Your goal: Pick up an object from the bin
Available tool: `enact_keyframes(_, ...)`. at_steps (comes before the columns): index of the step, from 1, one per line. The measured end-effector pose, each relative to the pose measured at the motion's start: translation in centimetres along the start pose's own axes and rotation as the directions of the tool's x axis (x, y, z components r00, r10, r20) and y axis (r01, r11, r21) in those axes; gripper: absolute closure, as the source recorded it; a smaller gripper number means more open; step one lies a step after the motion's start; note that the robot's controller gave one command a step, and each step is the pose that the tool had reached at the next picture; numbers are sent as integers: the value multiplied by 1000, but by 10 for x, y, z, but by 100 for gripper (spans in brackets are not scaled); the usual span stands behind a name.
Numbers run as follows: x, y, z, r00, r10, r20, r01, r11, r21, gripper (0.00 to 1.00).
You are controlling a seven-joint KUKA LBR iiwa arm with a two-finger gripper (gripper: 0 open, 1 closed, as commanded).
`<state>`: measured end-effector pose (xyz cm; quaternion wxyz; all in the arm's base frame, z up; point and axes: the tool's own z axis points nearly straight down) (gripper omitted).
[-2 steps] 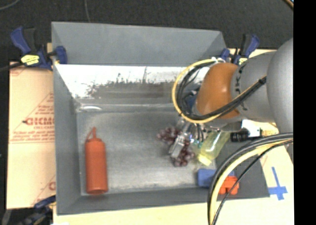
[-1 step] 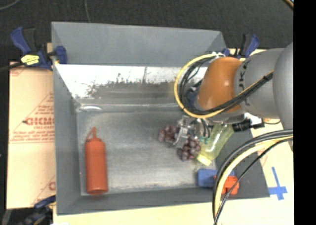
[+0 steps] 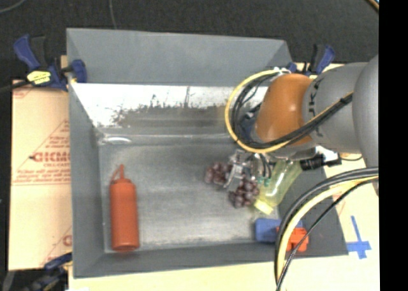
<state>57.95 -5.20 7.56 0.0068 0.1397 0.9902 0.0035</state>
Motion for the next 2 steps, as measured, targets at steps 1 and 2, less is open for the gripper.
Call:
enact_keyframes(1, 0, 0, -26, 1000, -1, -1, 1, 1000, 0, 100)
enact_keyframes(2, 1, -1, -67, 1000, -1, -5, 1, 1000, 0, 100)
